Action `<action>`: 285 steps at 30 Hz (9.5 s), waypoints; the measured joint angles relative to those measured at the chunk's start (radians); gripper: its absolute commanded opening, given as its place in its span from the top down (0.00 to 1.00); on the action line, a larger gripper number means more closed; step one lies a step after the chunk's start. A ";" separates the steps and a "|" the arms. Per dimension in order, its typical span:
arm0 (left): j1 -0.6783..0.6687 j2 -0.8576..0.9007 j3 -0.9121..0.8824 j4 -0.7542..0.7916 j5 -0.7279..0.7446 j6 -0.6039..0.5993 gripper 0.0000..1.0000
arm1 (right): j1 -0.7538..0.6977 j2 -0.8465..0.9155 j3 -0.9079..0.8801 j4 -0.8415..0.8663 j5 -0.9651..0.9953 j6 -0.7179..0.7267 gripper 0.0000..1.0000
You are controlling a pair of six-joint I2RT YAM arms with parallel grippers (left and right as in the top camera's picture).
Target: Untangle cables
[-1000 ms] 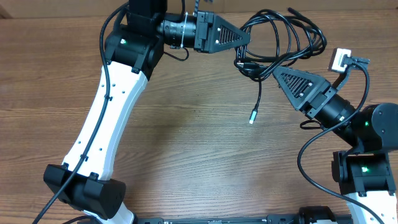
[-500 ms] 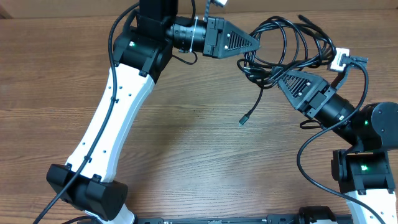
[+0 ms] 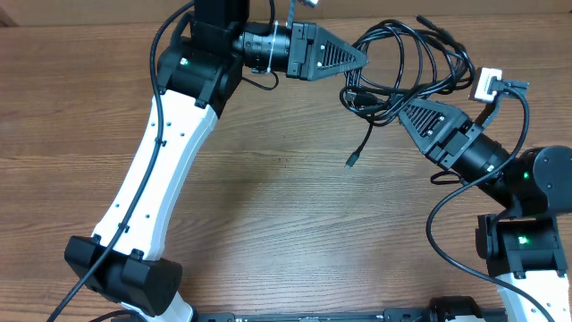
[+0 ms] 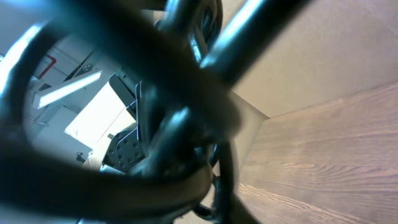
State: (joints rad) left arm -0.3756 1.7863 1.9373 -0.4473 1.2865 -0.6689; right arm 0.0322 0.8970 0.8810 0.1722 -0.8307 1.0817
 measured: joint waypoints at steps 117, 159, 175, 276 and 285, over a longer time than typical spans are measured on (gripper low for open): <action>0.232 0.000 0.001 -1.053 -0.454 1.598 0.96 | 0.008 0.067 0.014 -0.564 -0.132 -0.929 0.08; 0.033 0.000 0.001 -0.899 -0.530 1.477 0.96 | 0.219 0.168 0.014 -0.579 -0.044 -1.011 0.25; -0.005 0.000 0.001 -0.917 -0.559 1.455 0.96 | 0.219 0.168 0.014 -0.579 0.057 -1.001 0.26; -0.087 0.000 0.001 -0.922 -0.959 1.373 0.00 | 0.185 0.188 0.013 -0.345 0.017 -0.619 0.96; -0.066 0.000 0.001 -0.850 -1.014 1.298 0.00 | 0.138 0.188 0.013 -0.274 -0.120 -0.550 0.96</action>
State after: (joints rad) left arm -0.4419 1.7863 1.9381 -1.2972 0.2729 0.6292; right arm 0.1699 1.0855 0.8936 -0.1013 -0.9508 0.5320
